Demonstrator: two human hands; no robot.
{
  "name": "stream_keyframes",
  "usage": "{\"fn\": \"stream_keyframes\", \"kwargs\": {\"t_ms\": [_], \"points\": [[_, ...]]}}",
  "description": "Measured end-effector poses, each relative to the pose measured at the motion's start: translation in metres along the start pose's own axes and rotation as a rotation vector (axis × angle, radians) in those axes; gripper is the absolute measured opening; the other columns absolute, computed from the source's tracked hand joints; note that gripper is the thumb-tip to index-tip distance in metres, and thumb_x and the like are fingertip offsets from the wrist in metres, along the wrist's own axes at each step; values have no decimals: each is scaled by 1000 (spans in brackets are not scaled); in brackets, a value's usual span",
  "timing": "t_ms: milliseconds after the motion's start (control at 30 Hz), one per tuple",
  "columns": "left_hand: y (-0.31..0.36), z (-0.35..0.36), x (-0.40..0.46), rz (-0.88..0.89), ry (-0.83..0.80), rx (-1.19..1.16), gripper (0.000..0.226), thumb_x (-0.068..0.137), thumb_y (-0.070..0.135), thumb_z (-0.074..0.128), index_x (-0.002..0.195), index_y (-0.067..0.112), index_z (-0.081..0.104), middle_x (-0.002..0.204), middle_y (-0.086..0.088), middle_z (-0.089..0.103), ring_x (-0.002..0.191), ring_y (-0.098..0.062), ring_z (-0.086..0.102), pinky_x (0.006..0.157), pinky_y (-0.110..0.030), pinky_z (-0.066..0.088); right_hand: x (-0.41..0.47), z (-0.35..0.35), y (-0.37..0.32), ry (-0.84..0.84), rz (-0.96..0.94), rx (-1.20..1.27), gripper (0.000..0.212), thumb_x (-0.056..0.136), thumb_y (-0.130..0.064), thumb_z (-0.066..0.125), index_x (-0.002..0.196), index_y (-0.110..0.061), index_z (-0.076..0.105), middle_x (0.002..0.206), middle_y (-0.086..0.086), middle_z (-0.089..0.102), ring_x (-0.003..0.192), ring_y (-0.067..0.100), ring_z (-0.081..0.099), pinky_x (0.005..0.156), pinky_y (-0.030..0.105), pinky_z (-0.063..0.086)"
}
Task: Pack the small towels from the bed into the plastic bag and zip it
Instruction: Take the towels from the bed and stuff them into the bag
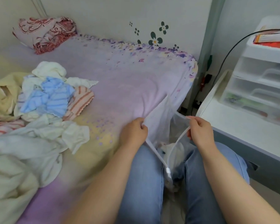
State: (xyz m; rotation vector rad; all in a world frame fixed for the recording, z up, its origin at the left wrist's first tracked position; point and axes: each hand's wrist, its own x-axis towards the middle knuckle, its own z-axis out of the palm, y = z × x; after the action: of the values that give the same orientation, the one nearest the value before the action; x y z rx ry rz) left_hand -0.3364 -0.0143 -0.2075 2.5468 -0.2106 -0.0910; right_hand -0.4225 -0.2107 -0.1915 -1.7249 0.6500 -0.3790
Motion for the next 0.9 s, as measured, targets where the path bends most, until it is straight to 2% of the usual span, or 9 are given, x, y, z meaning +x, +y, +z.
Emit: {"fn": "stream_keyframes", "kwargs": {"t_ms": [167, 267, 367, 500, 600, 667, 733, 833, 900], "points": [[-10, -24, -3, 40, -11, -141, 25, 86, 21, 46, 97, 17, 69, 80, -9, 69, 84, -34, 64, 74, -37, 51, -3, 16, -8, 66, -77, -19, 29, 93, -19, 41, 102, -16, 69, 59, 5, 60, 58, 18, 55, 66, 36, 50], [-20, -49, 9, 20, 18, -140, 28, 90, 20, 49, 110, 21, 69, 109, -4, 71, 102, -25, 64, 91, -32, 50, -4, 35, -20, -80, -35, 20, 24, 94, -16, 45, 100, -10, 68, 66, 16, 66, 55, 21, 55, 57, 29, 49], [-41, -93, 33, 5, 294, -7, 34, 90, 20, 51, 121, 23, 63, 123, -4, 62, 113, -26, 57, 97, -34, 45, -7, 54, -30, -160, 11, 45, 21, 93, -15, 49, 100, -7, 68, 72, 21, 69, 60, 27, 60, 57, 30, 51], [-95, -153, 69, -175, 558, 202, 49, 88, 26, 59, 136, 26, 47, 153, -4, 28, 138, -29, 27, 107, -40, 31, -5, 69, -34, -188, 12, 26, 20, 92, -18, 52, 97, -7, 68, 68, 17, 70, 60, 28, 61, 61, 33, 51], [-140, -186, 90, -338, 503, 233, 75, 89, 40, 59, 151, 25, 19, 161, -6, 8, 145, -31, 16, 111, -45, 26, -2, 74, -35, -200, 9, 3, 19, 92, -19, 52, 95, -8, 68, 64, 14, 70, 58, 26, 61, 61, 33, 50], [-169, -198, 97, -451, 383, 153, 86, 87, 44, 61, 152, 26, 9, 154, -13, 26, 136, -35, 34, 106, -46, 35, -1, 75, -34, -205, 13, -19, 18, 92, -20, 53, 92, -9, 67, 59, 11, 69, 57, 25, 61, 60, 32, 50], [-190, -199, 99, -499, 357, 64, 75, 89, 42, 59, 150, 28, 17, 138, -16, 48, 121, -37, 51, 99, -46, 42, 0, 74, -34, -215, 22, -28, 17, 92, -19, 53, 90, -9, 67, 57, 9, 69, 55, 25, 61, 59, 32, 49], [-190, -193, 97, -474, 483, 99, 36, 96, 33, 47, 125, 14, 56, 124, -16, 60, 115, -37, 55, 92, -43, 44, 2, 71, -32, -226, 28, -40, 18, 92, -17, 50, 92, -9, 66, 62, 13, 70, 56, 27, 61, 59, 33, 50], [-173, -194, 91, -410, 669, 125, 30, 94, 24, 46, 115, 11, 63, 120, -19, 60, 113, -39, 53, 90, -44, 43, 3, 67, -31, -231, 30, -37, 20, 92, -16, 49, 96, -8, 66, 66, 17, 70, 57, 28, 61, 60, 34, 50]]}}
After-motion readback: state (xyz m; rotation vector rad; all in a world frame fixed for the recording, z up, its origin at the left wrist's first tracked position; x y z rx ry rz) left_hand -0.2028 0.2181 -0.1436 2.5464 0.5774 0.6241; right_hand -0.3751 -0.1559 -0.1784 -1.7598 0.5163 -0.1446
